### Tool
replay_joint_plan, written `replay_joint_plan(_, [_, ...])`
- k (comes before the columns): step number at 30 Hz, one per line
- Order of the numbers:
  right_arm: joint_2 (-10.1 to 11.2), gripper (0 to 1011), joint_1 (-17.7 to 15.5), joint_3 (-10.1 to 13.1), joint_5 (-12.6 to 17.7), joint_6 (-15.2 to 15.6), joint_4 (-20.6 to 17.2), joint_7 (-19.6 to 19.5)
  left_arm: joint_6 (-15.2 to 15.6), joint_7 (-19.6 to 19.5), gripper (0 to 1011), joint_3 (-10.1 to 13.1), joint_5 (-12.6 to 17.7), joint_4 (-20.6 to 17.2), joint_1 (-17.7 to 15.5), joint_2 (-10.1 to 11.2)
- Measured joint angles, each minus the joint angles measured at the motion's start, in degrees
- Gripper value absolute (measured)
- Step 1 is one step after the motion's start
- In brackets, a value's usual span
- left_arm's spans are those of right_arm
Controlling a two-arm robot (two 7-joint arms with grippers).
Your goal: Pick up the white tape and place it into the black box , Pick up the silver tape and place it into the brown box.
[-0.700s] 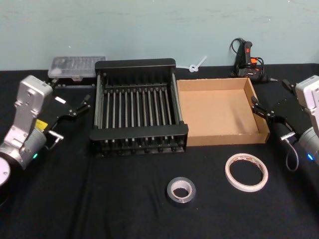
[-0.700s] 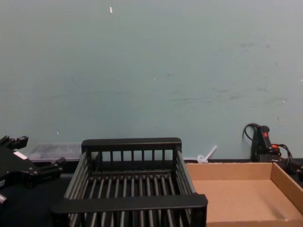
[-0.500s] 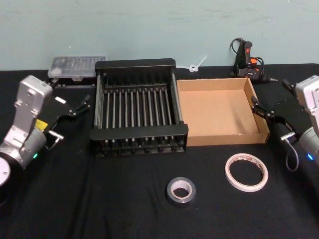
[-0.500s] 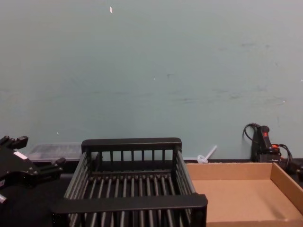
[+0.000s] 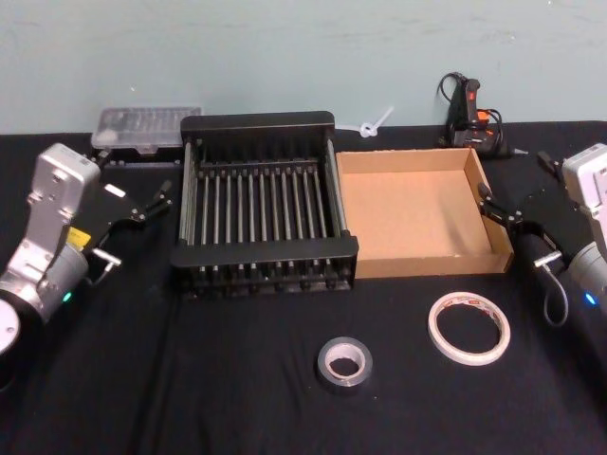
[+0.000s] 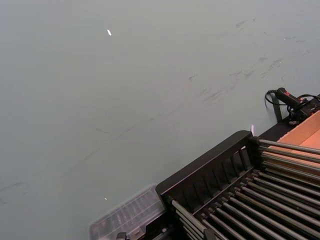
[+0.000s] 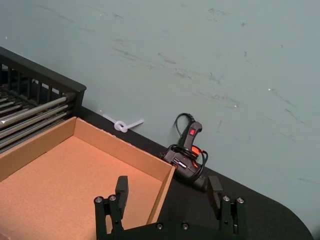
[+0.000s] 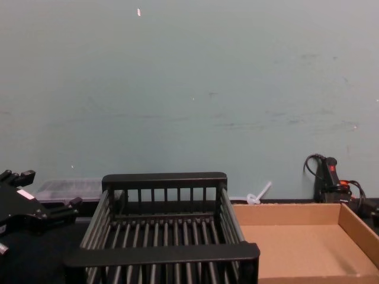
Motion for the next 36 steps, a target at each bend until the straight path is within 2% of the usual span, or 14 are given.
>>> replay_joint_plan(18, [-0.15,1003,0.0,0.17,-0.05,0.06,0.01,0.22,0.0,0.0,1001,0.0,0.0,0.0,0.0,0.0])
replay_joint_plan(27, [-0.47,1003,-0.47,1.49,-0.82,1.17,-0.59,1.26,0.0,0.0,1001,0.0,0.0,0.0,0.0,0.0])
replay_joint_plan(36, [0.87,1002,-3.03,4.01,0.48,3.74,-4.17,3.18,0.0,0.0,1001,0.0,0.0,0.0,0.0,0.0])
